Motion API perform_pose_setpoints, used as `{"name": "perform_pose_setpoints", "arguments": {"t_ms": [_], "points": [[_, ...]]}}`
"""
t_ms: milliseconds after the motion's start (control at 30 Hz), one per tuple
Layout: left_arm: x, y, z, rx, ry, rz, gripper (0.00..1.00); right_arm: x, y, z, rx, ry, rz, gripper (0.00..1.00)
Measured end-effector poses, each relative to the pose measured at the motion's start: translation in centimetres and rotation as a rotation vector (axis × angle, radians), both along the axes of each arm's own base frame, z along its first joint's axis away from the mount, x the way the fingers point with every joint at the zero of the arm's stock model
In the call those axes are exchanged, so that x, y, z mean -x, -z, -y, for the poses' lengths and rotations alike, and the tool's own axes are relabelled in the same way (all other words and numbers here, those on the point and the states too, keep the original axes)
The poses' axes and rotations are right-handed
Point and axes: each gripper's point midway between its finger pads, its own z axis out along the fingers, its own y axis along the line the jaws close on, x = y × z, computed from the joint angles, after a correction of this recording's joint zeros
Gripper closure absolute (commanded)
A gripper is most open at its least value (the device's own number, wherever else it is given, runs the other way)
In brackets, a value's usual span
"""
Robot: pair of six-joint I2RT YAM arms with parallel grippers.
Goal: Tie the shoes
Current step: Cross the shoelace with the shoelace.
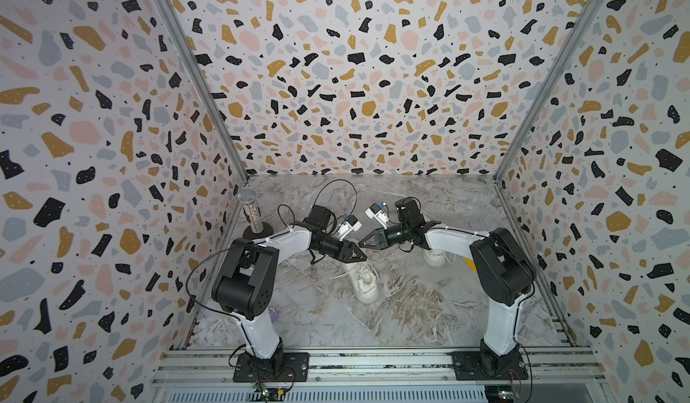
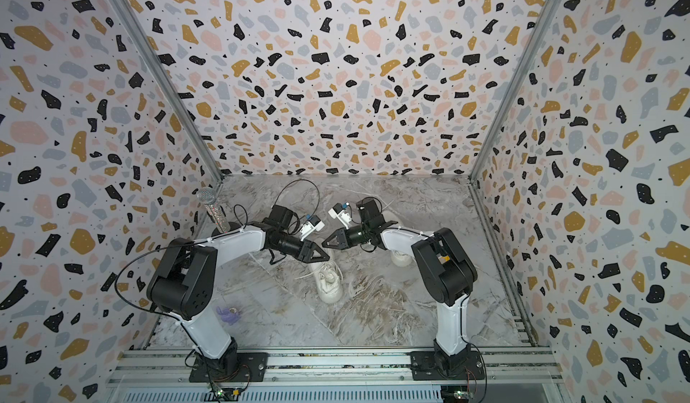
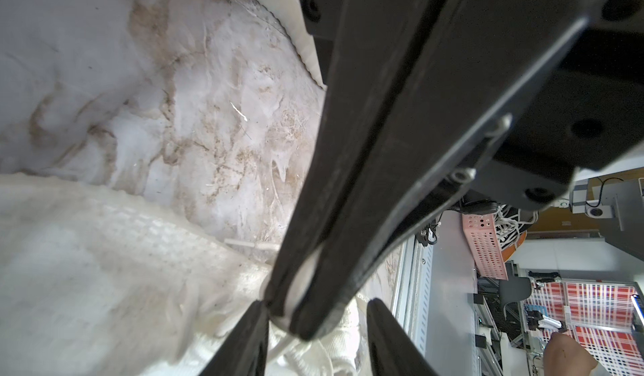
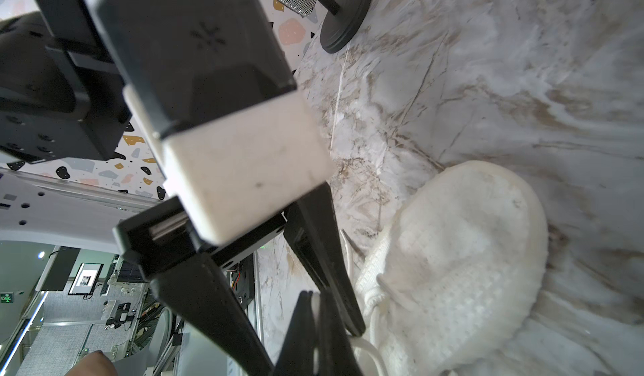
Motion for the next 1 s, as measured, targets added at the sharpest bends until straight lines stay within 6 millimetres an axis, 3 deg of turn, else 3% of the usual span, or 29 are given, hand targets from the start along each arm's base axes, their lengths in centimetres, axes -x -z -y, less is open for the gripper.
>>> {"name": "perform_pose_setpoints", "arguments": {"t_ms": [200,400,833,1000], "points": [[0.0,0.0,0.0,0.002,0.005,0.008,0.56,0.1,0.1,0.0,0.004,-0.003,0.001,1.00],[0.0,0.3,0.0,-0.002,0.006,0.002,0.52,0.0,-0.2,0.0,0.001,-0.004,0.005,1.00],[-0.2,1.4,-0.1,-0.026,-0.010,-0.023,0.55,0.0,-0.2,0.0,0.001,-0.004,0.004,1.00],[-0.3,1.5,0.2,-0.028,-0.011,-0.020,0.61,0.0,-0.3,0.0,0.000,-0.003,0.002,1.00]]}}
